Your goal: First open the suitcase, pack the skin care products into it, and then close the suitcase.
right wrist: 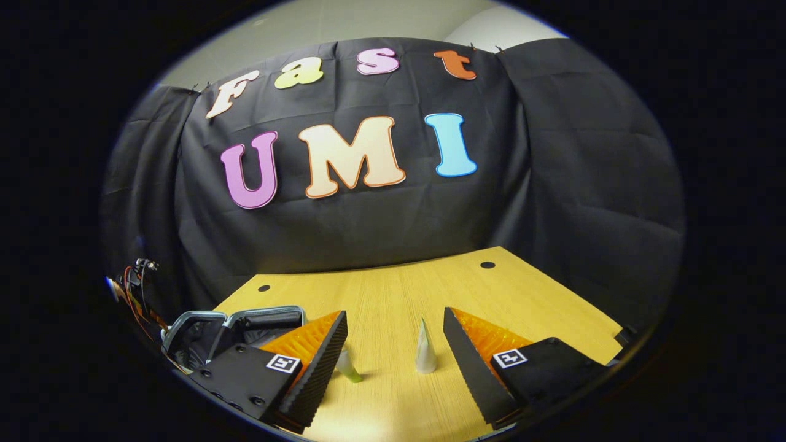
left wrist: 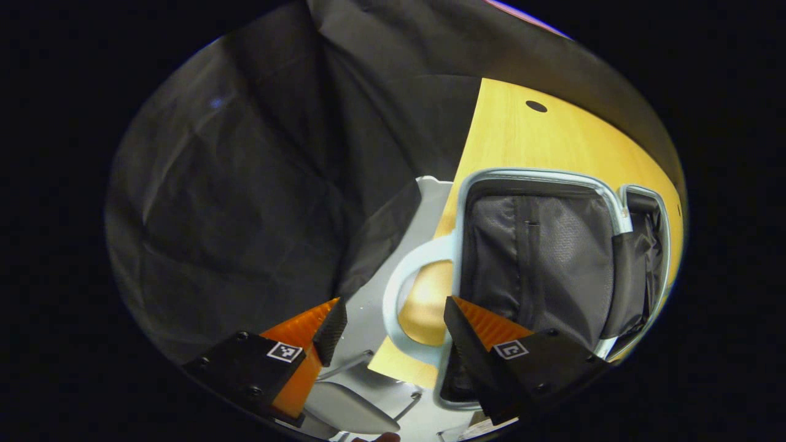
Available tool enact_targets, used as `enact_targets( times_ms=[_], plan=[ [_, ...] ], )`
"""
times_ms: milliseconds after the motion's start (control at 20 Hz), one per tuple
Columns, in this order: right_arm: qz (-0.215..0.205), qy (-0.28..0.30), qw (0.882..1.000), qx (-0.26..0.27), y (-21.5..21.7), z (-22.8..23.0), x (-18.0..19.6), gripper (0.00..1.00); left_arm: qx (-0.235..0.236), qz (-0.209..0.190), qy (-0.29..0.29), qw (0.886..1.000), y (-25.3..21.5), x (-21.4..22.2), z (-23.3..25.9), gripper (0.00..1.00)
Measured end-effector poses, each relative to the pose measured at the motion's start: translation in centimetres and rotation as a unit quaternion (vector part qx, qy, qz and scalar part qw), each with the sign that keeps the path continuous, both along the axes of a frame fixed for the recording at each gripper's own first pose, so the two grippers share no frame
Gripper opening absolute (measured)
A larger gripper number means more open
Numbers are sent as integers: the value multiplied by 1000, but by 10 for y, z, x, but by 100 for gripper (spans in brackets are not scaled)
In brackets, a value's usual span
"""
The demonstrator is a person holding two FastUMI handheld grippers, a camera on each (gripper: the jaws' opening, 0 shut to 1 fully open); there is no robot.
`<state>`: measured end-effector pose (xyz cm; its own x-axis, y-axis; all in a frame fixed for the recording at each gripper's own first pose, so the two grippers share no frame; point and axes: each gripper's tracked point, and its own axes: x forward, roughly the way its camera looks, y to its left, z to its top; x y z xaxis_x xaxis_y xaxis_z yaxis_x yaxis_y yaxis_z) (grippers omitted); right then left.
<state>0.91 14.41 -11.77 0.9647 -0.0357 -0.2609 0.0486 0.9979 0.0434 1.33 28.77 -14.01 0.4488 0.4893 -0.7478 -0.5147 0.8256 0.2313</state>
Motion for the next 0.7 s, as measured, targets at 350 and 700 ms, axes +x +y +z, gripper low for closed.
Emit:
enact_targets(
  times_ms=[350,700],
  plan=[
    [96,60,994,4,-35,-37,23,94,5,-38,-60,997,-165,-12,21,97],
    [223,135,965,7,-52,-88,35,98,-81,-81,-93,989,-360,-7,-27,97]
  ],
)
